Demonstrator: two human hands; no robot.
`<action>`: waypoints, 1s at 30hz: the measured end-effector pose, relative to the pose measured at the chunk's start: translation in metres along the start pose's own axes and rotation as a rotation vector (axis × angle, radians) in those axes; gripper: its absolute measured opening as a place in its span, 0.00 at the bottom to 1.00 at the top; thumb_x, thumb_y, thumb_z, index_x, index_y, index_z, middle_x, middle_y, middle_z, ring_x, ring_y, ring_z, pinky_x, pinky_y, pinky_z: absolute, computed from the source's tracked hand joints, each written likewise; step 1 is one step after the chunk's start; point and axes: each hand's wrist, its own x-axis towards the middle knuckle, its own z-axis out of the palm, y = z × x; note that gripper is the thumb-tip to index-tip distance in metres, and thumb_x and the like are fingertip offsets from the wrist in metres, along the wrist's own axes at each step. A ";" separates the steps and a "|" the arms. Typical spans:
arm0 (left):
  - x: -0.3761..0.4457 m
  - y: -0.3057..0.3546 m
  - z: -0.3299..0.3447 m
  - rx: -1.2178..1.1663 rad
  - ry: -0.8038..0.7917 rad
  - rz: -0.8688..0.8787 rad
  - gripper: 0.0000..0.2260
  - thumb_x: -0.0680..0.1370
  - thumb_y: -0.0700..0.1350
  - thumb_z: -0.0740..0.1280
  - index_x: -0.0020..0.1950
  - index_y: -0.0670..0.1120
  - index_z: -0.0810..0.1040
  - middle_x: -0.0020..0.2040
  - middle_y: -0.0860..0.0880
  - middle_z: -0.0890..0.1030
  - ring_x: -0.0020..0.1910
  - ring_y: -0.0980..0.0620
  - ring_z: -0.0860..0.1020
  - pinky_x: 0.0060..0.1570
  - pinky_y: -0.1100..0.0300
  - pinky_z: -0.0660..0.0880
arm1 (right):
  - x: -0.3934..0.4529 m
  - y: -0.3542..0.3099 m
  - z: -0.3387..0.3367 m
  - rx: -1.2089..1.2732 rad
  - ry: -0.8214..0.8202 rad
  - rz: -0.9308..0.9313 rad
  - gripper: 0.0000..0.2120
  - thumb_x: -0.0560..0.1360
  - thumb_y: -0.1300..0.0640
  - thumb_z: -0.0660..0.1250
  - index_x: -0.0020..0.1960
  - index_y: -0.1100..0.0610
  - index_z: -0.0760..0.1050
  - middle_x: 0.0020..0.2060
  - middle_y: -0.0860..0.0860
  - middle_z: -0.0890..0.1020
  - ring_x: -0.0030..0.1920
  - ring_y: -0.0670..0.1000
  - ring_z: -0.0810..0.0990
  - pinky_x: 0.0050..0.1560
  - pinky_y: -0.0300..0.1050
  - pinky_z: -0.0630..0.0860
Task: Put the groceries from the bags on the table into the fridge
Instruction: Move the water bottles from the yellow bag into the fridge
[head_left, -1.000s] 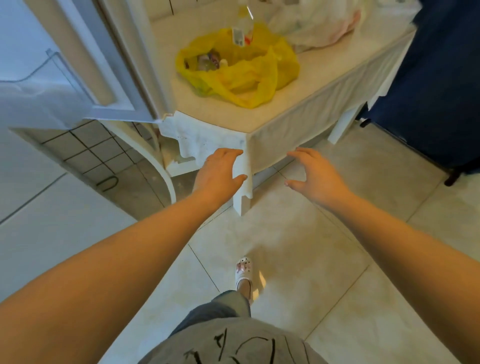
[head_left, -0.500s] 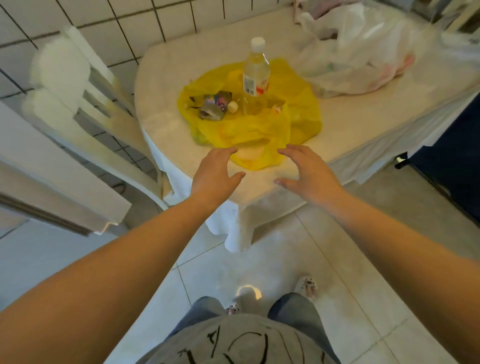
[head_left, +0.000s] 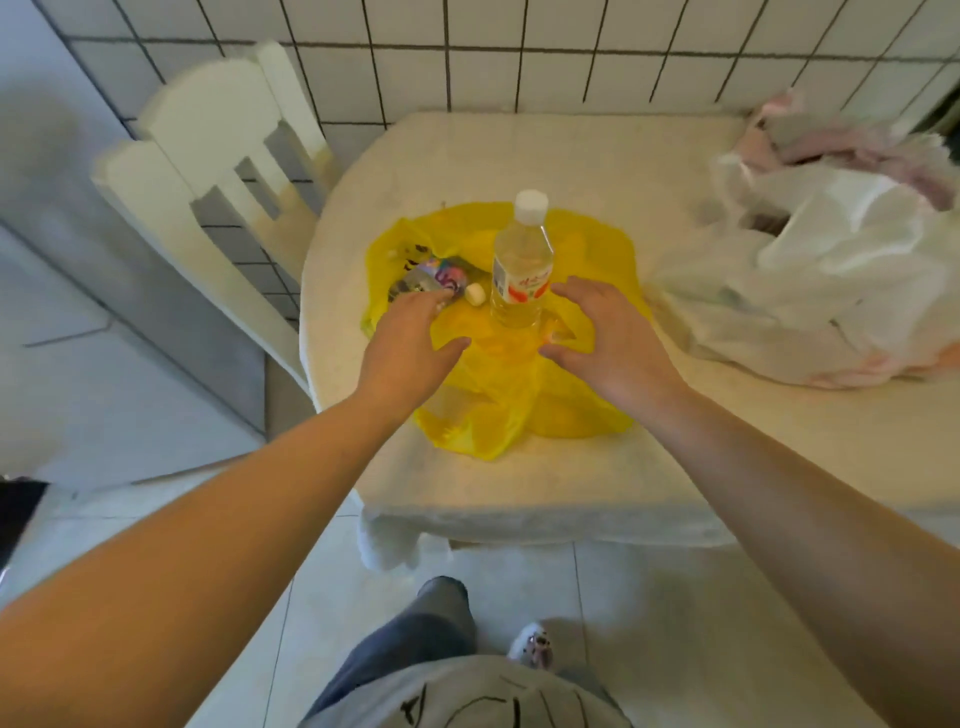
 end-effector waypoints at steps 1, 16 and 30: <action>0.004 0.002 0.001 0.006 0.013 -0.014 0.25 0.73 0.49 0.71 0.68 0.46 0.71 0.64 0.45 0.74 0.65 0.47 0.69 0.60 0.58 0.65 | 0.008 0.004 -0.002 0.014 -0.003 -0.018 0.30 0.70 0.52 0.73 0.69 0.53 0.67 0.68 0.53 0.69 0.69 0.52 0.64 0.66 0.38 0.57; 0.107 -0.023 0.012 0.056 -0.038 0.215 0.21 0.75 0.46 0.69 0.68 0.47 0.72 0.66 0.47 0.74 0.65 0.47 0.70 0.63 0.55 0.66 | 0.111 0.065 -0.019 0.003 0.028 -0.073 0.29 0.71 0.59 0.71 0.70 0.56 0.66 0.66 0.54 0.72 0.67 0.54 0.69 0.66 0.43 0.61; 0.172 -0.060 0.041 0.347 -0.264 0.548 0.21 0.74 0.53 0.60 0.66 0.49 0.73 0.63 0.44 0.77 0.59 0.42 0.76 0.59 0.38 0.68 | 0.175 0.105 0.016 -0.003 -0.249 -0.144 0.24 0.71 0.55 0.71 0.67 0.49 0.71 0.67 0.49 0.72 0.68 0.53 0.67 0.66 0.43 0.61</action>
